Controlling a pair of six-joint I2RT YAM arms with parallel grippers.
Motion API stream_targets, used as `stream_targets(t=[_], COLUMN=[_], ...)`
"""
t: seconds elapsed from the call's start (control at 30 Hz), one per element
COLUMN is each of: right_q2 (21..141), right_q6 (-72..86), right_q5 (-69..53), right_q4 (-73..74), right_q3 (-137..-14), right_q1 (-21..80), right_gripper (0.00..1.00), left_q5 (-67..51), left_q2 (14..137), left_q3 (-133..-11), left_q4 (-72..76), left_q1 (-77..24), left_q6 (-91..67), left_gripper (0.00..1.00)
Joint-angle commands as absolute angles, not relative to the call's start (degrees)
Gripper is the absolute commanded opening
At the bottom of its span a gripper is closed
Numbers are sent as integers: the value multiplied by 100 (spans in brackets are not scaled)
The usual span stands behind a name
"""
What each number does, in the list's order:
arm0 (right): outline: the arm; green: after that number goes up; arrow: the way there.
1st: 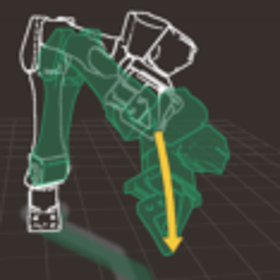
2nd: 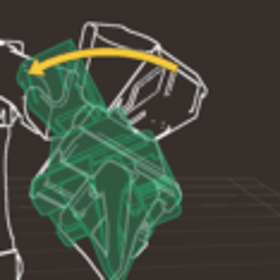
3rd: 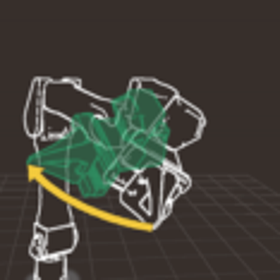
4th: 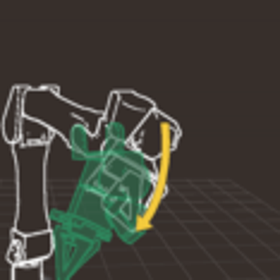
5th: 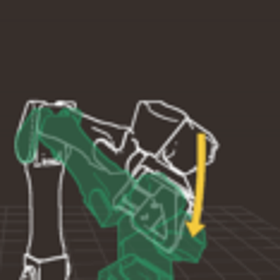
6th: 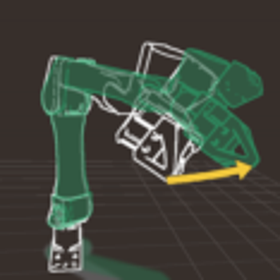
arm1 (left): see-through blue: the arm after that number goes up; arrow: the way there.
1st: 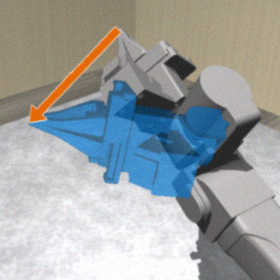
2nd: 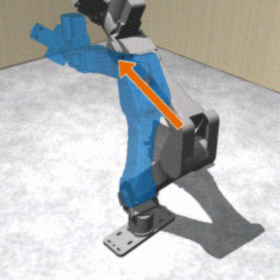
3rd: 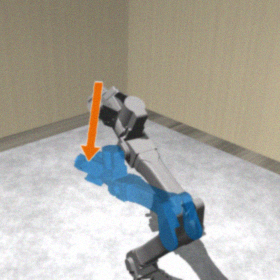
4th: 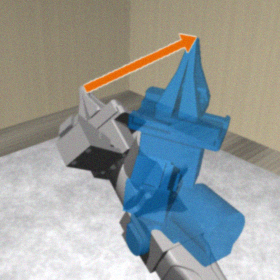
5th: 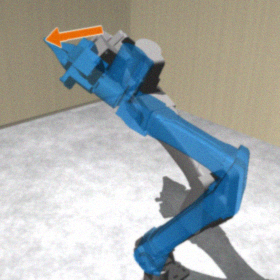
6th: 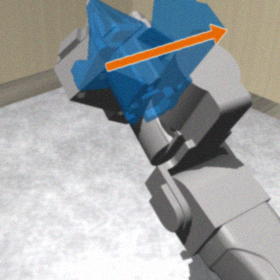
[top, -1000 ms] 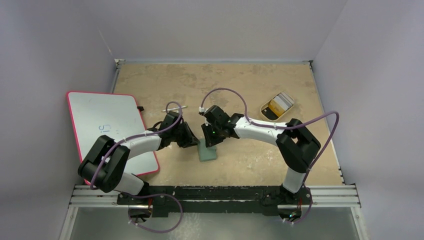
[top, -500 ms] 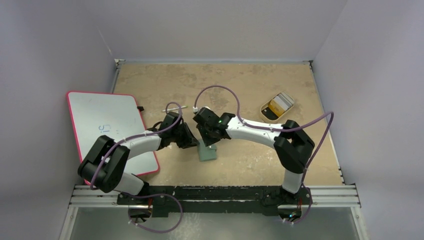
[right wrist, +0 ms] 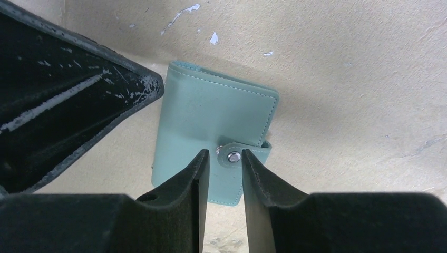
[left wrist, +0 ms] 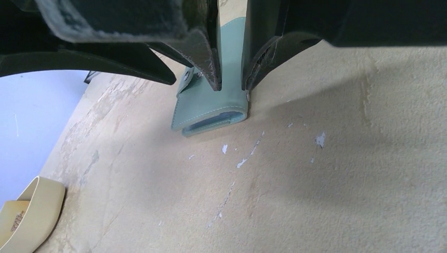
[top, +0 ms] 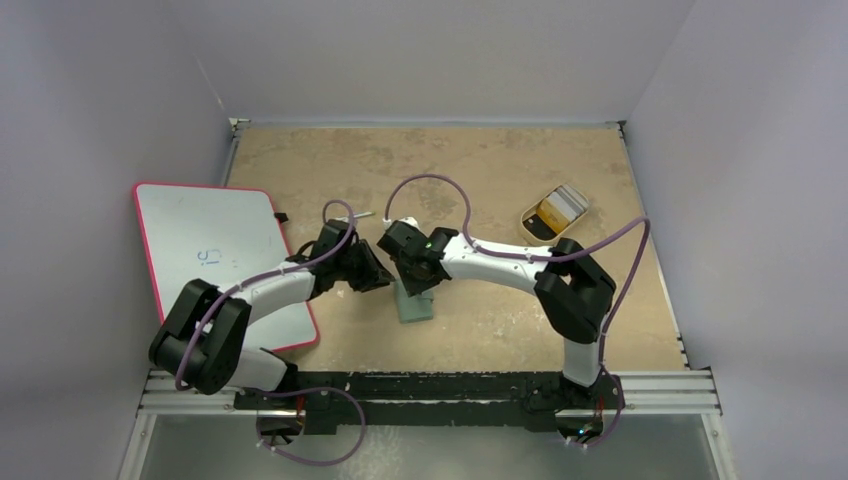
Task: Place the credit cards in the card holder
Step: Close the card holder at the center of the board.
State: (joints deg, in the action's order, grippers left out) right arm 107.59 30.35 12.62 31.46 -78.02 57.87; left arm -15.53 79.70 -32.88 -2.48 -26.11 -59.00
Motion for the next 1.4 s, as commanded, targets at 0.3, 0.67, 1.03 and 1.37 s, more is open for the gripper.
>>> stream_targets(t=[0.3, 0.67, 1.03, 1.37], right_q2=[11019, 10829, 10653, 10670], right_q6=[3371, 3444, 3418, 3404], right_q5=[1806, 1869, 1637, 1641], right_q4=[3665, 3622, 3354, 3367], right_q3=[-8198, -8081, -7997, -8026], right_q1=[5978, 5979, 5980, 5979], right_gripper=[28, 0, 24, 12], left_q5=[-1726, -1921, -2125, -2136], left_q2=[7872, 7948, 8038, 8070], left_q3=[-3151, -2970, -2864, -2867], left_q4=[0, 341, 641, 636], left_q1=[-2473, -2470, -2487, -2479], left_q6=[-5918, -6041, -6149, -6118], left_gripper=[19, 19, 19, 19])
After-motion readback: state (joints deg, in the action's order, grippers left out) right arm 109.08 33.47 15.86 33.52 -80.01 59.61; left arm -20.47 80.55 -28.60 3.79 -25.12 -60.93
